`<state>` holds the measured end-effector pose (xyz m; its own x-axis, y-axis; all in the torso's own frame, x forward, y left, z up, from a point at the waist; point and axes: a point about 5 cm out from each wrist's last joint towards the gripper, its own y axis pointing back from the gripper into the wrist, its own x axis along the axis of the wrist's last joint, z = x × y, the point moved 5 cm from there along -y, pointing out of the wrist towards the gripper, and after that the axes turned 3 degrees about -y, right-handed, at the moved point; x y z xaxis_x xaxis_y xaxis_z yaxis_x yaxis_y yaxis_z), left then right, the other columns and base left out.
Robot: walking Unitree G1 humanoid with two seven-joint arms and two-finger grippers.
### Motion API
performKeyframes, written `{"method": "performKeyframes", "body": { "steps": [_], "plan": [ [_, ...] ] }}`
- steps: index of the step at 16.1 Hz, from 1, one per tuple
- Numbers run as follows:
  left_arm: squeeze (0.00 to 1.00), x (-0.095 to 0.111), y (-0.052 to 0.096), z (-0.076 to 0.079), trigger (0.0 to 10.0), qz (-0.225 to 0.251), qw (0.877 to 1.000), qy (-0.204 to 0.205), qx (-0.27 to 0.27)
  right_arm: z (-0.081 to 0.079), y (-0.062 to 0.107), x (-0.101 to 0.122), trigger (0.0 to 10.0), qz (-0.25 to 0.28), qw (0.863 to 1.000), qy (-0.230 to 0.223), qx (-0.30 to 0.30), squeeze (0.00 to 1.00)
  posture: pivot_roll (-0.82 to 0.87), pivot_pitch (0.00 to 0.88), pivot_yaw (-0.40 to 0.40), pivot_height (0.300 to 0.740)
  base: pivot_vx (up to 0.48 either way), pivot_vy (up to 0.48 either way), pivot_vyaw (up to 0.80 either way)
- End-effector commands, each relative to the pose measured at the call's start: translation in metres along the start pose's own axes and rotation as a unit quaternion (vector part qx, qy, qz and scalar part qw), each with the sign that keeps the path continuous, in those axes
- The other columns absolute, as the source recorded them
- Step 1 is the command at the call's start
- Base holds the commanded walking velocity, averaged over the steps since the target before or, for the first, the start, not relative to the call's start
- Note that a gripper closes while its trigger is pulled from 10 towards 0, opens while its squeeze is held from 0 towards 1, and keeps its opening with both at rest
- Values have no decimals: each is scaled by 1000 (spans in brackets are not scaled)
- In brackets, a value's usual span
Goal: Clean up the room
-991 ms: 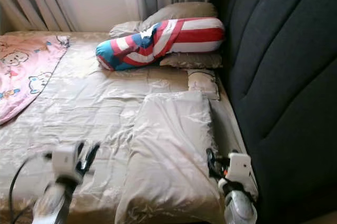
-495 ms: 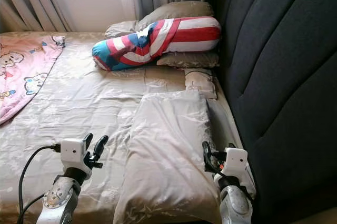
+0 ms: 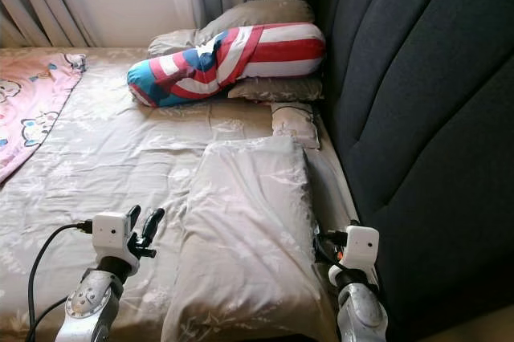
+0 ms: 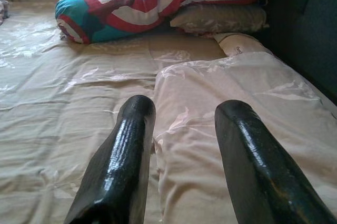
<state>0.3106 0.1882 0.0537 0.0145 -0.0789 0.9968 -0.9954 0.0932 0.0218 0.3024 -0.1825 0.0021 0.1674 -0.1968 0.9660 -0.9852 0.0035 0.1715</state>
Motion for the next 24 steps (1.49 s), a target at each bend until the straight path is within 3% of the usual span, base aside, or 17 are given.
{"method": "performKeyframes", "body": {
  "steps": [1,24],
  "plan": [
    [0,5,-1,-2,10000,5,1000,2,1,0,0,-4,10000,-8,1000,-3,0,0,-39,17,-49,740,0,0,0],
    [0,6,-3,-1,10000,4,1000,7,6,-1,-3,-9,10000,-20,1000,2,9,0,-40,0,-54,740,0,0,-85]
  ]
}}
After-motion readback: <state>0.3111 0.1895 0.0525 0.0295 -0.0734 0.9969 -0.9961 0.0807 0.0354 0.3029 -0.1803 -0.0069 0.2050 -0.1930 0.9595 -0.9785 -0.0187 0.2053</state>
